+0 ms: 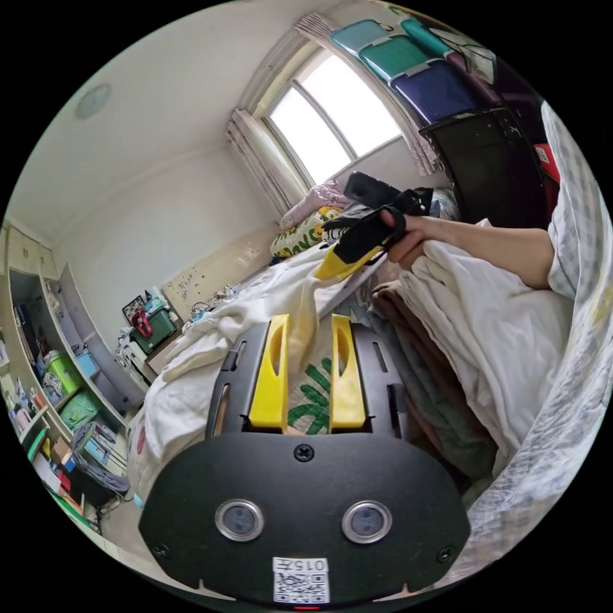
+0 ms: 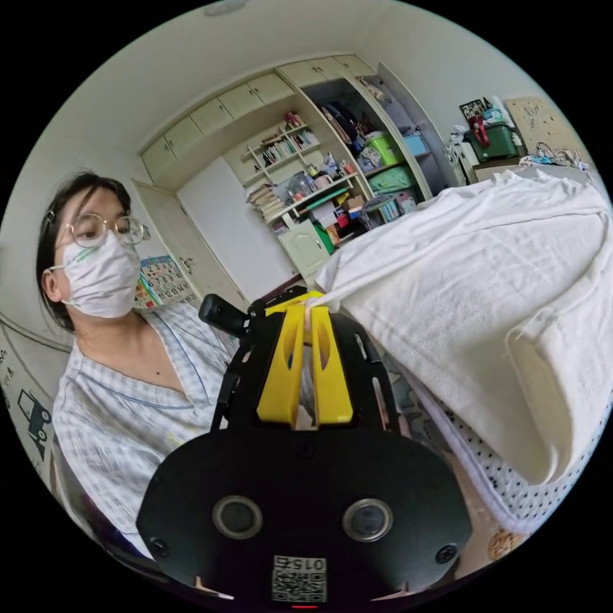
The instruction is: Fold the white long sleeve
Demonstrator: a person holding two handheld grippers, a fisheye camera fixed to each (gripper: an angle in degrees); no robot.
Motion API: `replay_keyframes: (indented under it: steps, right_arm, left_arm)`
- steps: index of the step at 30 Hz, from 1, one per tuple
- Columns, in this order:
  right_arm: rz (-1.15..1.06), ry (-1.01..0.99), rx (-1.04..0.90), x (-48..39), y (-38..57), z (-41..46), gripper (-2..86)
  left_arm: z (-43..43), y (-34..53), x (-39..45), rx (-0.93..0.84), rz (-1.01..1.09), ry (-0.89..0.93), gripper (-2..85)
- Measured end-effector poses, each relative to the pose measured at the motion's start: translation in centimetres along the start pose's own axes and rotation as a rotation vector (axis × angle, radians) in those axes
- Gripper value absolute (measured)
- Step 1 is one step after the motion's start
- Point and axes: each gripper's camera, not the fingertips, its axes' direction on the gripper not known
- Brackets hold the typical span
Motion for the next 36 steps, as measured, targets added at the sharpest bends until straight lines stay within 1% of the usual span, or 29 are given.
replay_keyframes:
  steps: [3,6,8,9,11,12,14,15,17,19,21,22,23,24,25,26,27,28,29,30,31,32,33,34,36]
  right_arm:
    - [-0.029,0.013,0.004,-1.0,-0.8,0.3,1.3]
    - [-0.100,0.109,-0.043,-3.3,-2.8,1.6,2.6]
    - [-0.169,0.216,-0.074,-5.6,-5.4,3.6,4.6]
    - [-0.184,0.243,-0.088,-6.1,-6.1,4.4,5.3]
    - [-0.243,0.365,-0.171,-7.4,-9.1,8.6,8.4]
    - [-0.259,0.393,-0.196,-7.5,-9.7,10.0,9.0]
    - [-0.315,0.491,-0.332,-7.1,-11.8,16.1,11.1]
    - [-0.321,0.509,-0.371,-6.8,-12.2,17.6,11.4]
    - [-0.312,0.540,-0.511,-5.1,-13.5,22.9,11.7]
    - [-0.305,0.576,-0.522,-4.4,-14.6,24.7,9.7]
    - [-0.268,0.551,-0.547,-3.6,-16.4,25.4,7.5]
    - [-0.216,0.516,-0.534,-2.7,-18.1,24.8,6.2]
    - [-0.155,0.470,-0.495,-1.7,-20.2,22.9,5.2]
    - [-0.124,0.466,-0.469,-1.2,-21.5,21.4,5.0]
    - [-0.073,0.531,-0.392,-0.1,-24.2,17.2,4.7]
    - [-0.030,0.702,-0.271,0.7,-27.1,11.0,4.6]
    - [0.001,0.815,-0.188,1.0,-28.5,7.3,4.6]
    - [0.094,1.042,0.006,1.4,-30.6,-0.7,4.7]
    - [0.208,1.254,0.206,1.3,-31.2,-8.4,5.3]
    - [0.274,1.350,0.281,1.1,-30.9,-11.6,5.7]
    - [0.424,1.497,0.377,0.6,-29.4,-16.8,7.2]
    - [0.532,1.548,0.433,-0.1,-27.1,-20.0,9.4]
    - [0.563,1.533,0.450,-0.5,-25.8,-21.0,9.8]
    - [0.572,1.466,0.452,-1.2,-23.2,-21.9,10.8]
    - [0.541,1.361,0.368,-2.0,-19.4,-20.9,11.0]
  left_arm:
    - [-2.0,1.3,-1.8,0.036,-0.071,-0.039,3.7]
    - [-4.5,3.4,-6.0,0.049,-0.189,-0.051,1.7]
    - [-7.7,6.4,-10.6,0.110,-0.332,-0.124,1.2]
    - [-8.6,7.2,-11.8,0.126,-0.368,-0.142,1.1]
    - [-11.5,10.2,-16.5,0.167,-0.472,-0.172,0.8]
    - [-12.0,10.9,-17.4,0.173,-0.488,-0.166,0.8]
    - [-13.6,13.4,-20.1,0.198,-0.515,-0.153,0.7]
    - [-13.7,13.9,-20.5,0.197,-0.515,-0.157,0.6]
    - [-13.7,15.7,-21.6,0.179,-0.503,-0.139,0.6]
    - [-13.2,16.9,-22.4,0.174,-0.487,-0.085,0.6]
    - [-12.4,17.8,-23.7,0.167,-0.460,-0.025,0.6]
    - [-11.9,18.0,-25.4,0.167,-0.446,0.022,0.7]
    - [-11.3,18.0,-28.4,0.164,-0.450,0.061,0.7]
    - [-10.9,18.0,-30.3,0.158,-0.461,0.057,0.8]
    - [-10.3,17.7,-34.8,0.144,-0.485,-0.005,0.9]
    - [-9.6,17.5,-39.8,0.132,-0.519,-0.137,1.0]
    - [-9.2,17.5,-42.4,0.121,-0.540,-0.223,1.1]
    - [-8.2,18.0,-47.6,0.086,-0.591,-0.406,1.4]
    - [-7.1,19.6,-52.4,0.045,-0.680,-0.546,1.9]
    - [-6.5,20.6,-54.4,0.007,-0.730,-0.594,2.1]
    - [-5.5,22.9,-57.2,-0.071,-0.830,-0.629,3.1]
    - [-5.1,25.0,-57.5,-0.067,-0.866,-0.589,4.3]
    - [-4.9,26.0,-56.8,-0.047,-0.856,-0.559,5.4]
    - [-4.6,27.8,-54.7,-0.024,-0.832,-0.500,7.6]
    - [-3.8,30.4,-50.3,-0.038,-0.799,-0.377,8.6]
